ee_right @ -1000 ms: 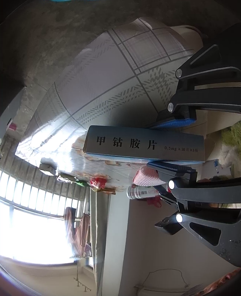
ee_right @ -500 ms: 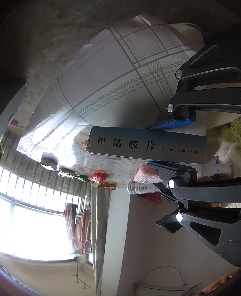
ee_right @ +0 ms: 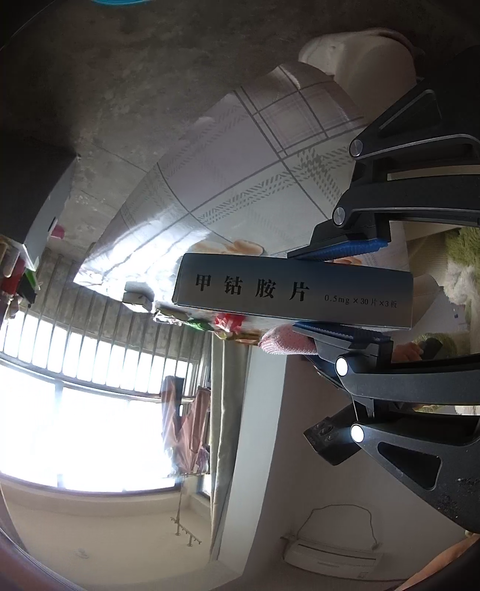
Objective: Collect trash
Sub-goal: 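Lift the pink sponge with the left gripper and carry both toward the wastebasket, then open both grippers over the blue wastebasket to drop sponge and box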
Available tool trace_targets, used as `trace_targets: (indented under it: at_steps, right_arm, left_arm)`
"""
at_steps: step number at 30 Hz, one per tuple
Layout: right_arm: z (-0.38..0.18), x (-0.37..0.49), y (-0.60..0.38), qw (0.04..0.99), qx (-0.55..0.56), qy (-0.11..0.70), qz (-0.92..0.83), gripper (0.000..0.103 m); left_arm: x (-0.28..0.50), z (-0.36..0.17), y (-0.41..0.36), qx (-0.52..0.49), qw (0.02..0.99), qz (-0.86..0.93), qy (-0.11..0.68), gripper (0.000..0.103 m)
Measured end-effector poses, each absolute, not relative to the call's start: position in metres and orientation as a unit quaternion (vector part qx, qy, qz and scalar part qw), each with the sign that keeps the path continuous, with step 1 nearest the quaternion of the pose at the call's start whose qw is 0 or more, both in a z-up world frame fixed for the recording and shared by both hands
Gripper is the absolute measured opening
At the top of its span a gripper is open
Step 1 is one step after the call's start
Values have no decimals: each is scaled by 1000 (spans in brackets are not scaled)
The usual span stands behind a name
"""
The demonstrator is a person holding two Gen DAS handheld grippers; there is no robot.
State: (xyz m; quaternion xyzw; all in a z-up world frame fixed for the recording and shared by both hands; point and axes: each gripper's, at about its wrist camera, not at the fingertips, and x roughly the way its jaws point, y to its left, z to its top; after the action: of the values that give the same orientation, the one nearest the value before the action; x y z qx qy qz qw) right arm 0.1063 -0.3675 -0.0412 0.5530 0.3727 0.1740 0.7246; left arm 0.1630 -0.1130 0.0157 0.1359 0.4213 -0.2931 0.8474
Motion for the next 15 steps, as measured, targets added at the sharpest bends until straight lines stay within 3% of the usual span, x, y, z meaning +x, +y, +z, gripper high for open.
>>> trace_targets:
  at_steps: [7, 15]
  right_arm:
    - [-45, 30, -456, 737, 604, 291, 84, 30]
    - [-77, -61, -546, 711, 661, 230, -61, 30]
  left_arm:
    - [151, 33, -230, 158, 800, -404, 415, 80]
    - [133, 9, -397, 179, 701, -513, 462, 81]
